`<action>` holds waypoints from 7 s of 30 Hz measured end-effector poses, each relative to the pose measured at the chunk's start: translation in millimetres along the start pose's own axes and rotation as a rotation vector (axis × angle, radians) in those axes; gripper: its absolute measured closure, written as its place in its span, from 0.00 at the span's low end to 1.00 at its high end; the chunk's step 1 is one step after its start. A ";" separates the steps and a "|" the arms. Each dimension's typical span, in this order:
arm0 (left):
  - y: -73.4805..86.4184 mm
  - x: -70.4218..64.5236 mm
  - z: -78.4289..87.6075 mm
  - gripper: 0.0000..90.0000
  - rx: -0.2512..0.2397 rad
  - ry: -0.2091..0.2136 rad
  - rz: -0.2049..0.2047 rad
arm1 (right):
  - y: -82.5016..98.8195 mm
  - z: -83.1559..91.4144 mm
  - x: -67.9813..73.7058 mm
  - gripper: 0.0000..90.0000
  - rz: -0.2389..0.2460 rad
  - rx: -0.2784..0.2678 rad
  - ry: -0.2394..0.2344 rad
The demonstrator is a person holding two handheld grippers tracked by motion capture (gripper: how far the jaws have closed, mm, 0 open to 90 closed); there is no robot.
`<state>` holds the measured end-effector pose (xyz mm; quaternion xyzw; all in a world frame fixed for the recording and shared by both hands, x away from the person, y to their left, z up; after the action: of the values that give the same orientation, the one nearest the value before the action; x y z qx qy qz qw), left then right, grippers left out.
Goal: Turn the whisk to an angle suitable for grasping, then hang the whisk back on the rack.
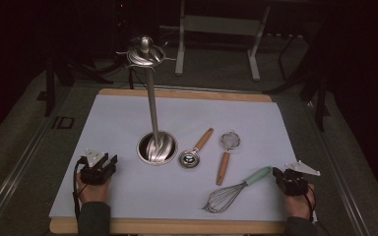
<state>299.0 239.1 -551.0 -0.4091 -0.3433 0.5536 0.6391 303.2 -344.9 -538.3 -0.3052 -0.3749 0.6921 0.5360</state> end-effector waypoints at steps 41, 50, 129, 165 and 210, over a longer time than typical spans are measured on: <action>-0.1 0.7 -0.6 0.69 0.002 -0.008 0.008 | -50.7 -80.3 43.9 1.00 0.076 0.153 -0.163; -0.1 0.7 -0.4 0.69 0.000 -0.007 0.008 | -59.3 -84.0 64.3 0.84 0.064 0.169 -0.198; -0.3 -0.6 -1.8 0.67 0.015 -0.016 -0.002 | -61.9 -60.2 22.7 0.77 0.047 0.496 -0.262; -0.3 -1.0 -1.6 0.67 0.011 -0.019 -0.007 | -92.4 -37.8 35.3 0.77 0.045 0.335 -0.322; -0.1 -0.5 -0.8 0.67 0.003 -0.019 0.000 | -148.1 -5.8 116.9 0.77 0.221 0.132 -0.615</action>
<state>299.6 238.5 -551.2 -0.4027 -0.3485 0.5582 0.6363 356.0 -209.0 -418.5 -0.0856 -0.4381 0.8285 0.3381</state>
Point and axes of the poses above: each handheld gripper's, and its own axes: z roughly backward along the jaws, y roughly out of its underside, x roughly to its left, the point moved 2 cm from there along -z, roughly forward along the jaws, and after that the axes turned 8 degrees about -x, right-handed, at the moved point
